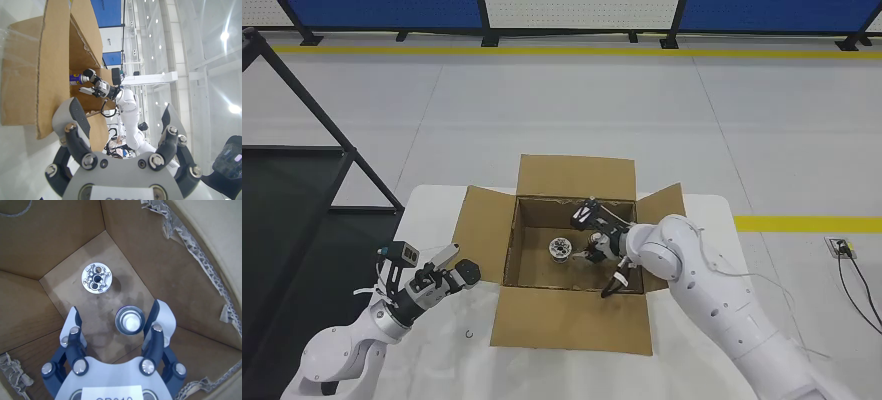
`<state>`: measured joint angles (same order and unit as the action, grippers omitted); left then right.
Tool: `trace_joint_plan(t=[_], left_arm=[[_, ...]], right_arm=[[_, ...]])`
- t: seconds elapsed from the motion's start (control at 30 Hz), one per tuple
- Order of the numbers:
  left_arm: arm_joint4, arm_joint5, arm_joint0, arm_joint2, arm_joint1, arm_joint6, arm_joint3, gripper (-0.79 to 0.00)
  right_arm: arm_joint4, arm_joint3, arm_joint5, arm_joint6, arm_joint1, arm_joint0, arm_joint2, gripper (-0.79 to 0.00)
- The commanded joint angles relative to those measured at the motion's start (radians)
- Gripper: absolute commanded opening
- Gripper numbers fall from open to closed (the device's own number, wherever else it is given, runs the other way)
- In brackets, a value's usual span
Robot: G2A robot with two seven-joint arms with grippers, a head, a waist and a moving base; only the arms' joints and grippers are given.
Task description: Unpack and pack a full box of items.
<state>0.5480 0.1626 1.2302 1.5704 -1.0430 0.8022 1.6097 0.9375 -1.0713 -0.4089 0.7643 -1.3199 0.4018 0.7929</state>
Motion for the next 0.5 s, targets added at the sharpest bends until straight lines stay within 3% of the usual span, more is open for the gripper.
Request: trace_joint_plan(t=[0.0,0.13,0.3,0.47], left_arm=[[0.000,0.000,0.000,0.000,0.000,0.000,0.000,0.000],[0.000,0.000,0.000,0.000,0.000,0.000,0.000,0.000],[0.000,0.000,0.000,0.000,0.000,0.000,0.000,0.000],[0.000,0.000,0.000,0.000,0.000,0.000,0.000,0.000]], right_arm=[[0.017,-0.054,0.004,-0.012,0.009,0.021,0.019,0.000],[0.066,-0.251,-0.001,-0.056,0.046,0.122,0.105,0.000],[0.111,-0.576,-0.045,-0.123,0.102,0.327,0.270,0.000],[0.087,-0.817,-0.104,-0.247,0.136,0.508,0.427,0.000]])
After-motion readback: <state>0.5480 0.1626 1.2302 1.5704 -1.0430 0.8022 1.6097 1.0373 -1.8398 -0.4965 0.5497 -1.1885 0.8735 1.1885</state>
